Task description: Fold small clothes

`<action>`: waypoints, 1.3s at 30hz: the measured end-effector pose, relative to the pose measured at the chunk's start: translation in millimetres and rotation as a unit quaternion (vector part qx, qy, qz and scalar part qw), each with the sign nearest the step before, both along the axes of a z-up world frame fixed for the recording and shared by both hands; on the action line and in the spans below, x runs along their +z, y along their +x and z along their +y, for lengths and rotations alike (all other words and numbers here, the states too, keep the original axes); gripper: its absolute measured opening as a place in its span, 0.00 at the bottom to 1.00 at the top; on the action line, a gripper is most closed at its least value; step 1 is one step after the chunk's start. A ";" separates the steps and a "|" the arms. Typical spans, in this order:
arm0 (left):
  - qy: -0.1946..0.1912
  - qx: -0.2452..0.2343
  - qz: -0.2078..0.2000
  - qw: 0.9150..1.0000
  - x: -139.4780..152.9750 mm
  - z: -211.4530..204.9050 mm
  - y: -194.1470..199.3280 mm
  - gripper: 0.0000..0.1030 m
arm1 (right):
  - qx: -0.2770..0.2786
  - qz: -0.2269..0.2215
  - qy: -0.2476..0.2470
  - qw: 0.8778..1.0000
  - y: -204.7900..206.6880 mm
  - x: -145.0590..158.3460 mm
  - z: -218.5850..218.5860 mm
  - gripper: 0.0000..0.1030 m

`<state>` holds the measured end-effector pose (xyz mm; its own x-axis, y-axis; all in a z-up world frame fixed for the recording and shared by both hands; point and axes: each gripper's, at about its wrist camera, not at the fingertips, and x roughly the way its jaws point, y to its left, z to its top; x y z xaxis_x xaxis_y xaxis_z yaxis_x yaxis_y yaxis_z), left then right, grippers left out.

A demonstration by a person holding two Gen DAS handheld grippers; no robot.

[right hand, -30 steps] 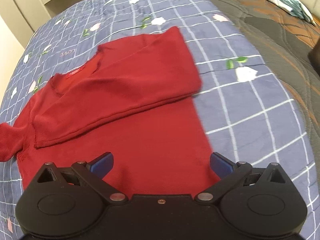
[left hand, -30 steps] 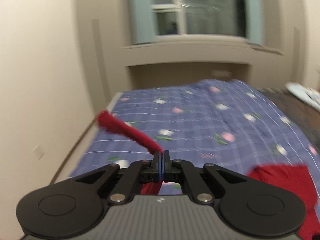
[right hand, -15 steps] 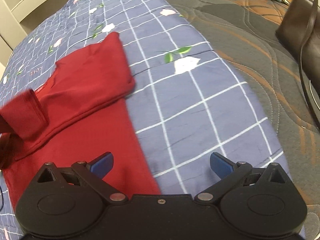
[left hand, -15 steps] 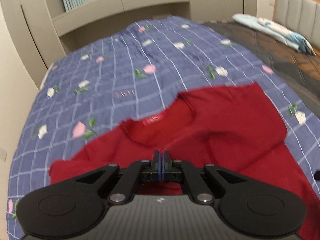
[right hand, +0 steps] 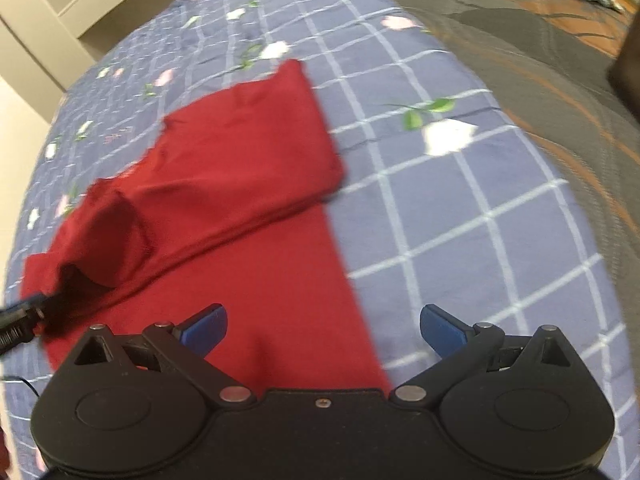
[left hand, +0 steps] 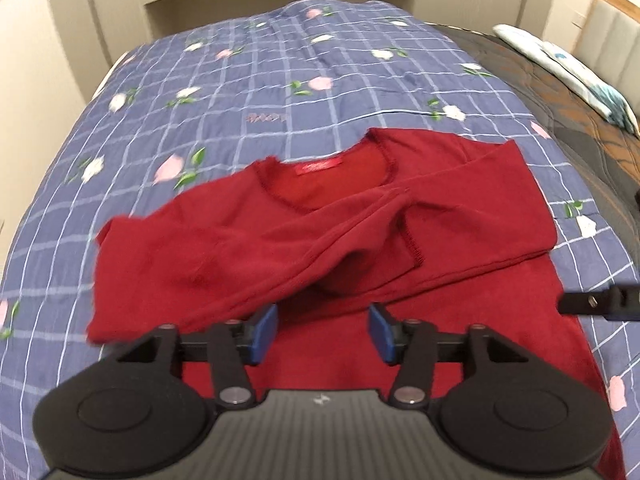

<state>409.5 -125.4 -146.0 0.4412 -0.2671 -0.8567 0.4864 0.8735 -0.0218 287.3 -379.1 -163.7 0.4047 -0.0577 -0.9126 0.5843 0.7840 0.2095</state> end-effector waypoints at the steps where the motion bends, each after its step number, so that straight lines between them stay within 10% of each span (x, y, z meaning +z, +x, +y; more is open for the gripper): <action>1: -0.001 0.010 0.001 1.000 2.7 6.3 -0.7 0.69 | 0.007 -0.006 0.008 1.000 8.3 1.3 4.2 0.99; 6: 0.016 0.093 0.000 0.996 7.5 49.9 3.8 0.95 | 0.034 -0.040 0.056 0.997 52.3 10.7 23.4 0.99; 15: 0.070 0.191 0.007 0.979 -1.4 125.7 31.8 0.97 | 0.028 -0.050 0.166 0.984 142.1 7.2 54.3 0.98; 21: 0.053 0.229 0.014 0.972 0.7 155.8 36.5 0.97 | -0.030 -0.019 0.202 0.979 181.6 -8.4 61.9 0.52; 25: -0.005 0.278 0.035 0.960 0.8 174.6 39.7 0.98 | 0.035 -0.059 0.158 0.985 198.2 7.4 71.1 0.12; 32: -0.078 0.339 0.059 0.936 -7.0 194.3 46.0 0.98 | 0.186 -0.242 0.045 0.951 173.3 81.5 74.5 0.06; 39: -0.078 0.331 0.077 0.937 -15.8 187.7 57.9 0.98 | 0.154 -0.116 0.013 0.981 132.7 16.1 43.4 0.06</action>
<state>467.4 62.3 -161.8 0.4286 -0.1054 -0.8973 -0.1804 0.9632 -0.1992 420.0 -335.7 -147.6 0.5957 0.1215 -0.7940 0.2557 0.9083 0.3309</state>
